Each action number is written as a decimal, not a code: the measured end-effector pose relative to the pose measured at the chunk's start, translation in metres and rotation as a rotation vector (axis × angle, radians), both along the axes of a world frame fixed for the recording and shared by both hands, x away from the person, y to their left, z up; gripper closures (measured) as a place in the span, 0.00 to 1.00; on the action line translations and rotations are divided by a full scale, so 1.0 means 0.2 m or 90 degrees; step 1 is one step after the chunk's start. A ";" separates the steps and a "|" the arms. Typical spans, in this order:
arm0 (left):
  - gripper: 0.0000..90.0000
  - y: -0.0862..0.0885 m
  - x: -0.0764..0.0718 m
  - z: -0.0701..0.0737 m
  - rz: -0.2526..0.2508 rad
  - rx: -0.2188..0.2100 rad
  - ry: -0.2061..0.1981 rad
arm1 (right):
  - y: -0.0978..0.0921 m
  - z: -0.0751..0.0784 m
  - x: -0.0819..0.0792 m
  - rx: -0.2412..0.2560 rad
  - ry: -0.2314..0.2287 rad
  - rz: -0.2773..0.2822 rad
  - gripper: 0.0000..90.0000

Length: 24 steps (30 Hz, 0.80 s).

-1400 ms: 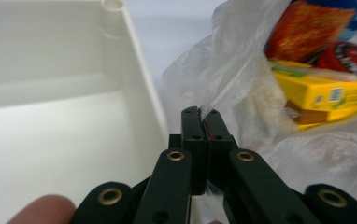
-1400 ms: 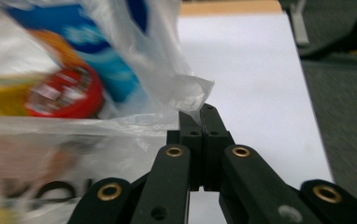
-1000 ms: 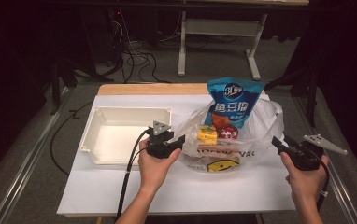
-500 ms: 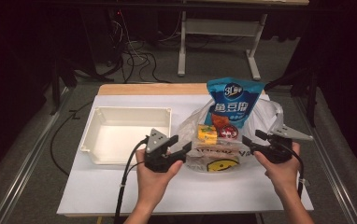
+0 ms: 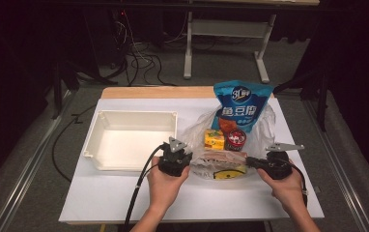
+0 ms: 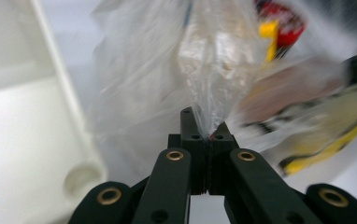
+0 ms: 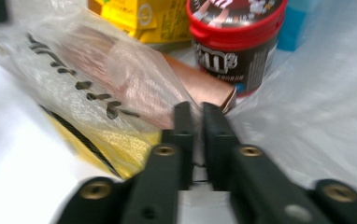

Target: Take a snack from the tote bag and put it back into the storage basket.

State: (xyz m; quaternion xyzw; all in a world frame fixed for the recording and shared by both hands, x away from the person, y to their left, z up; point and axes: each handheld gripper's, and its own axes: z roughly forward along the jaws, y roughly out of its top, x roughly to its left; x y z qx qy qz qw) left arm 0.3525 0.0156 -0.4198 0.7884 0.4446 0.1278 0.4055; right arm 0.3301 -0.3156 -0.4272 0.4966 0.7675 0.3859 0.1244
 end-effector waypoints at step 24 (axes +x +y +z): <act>0.55 -0.04 -0.14 0.02 0.031 -0.044 -0.066 | 0.07 -0.21 -0.08 -0.058 0.048 0.003 0.99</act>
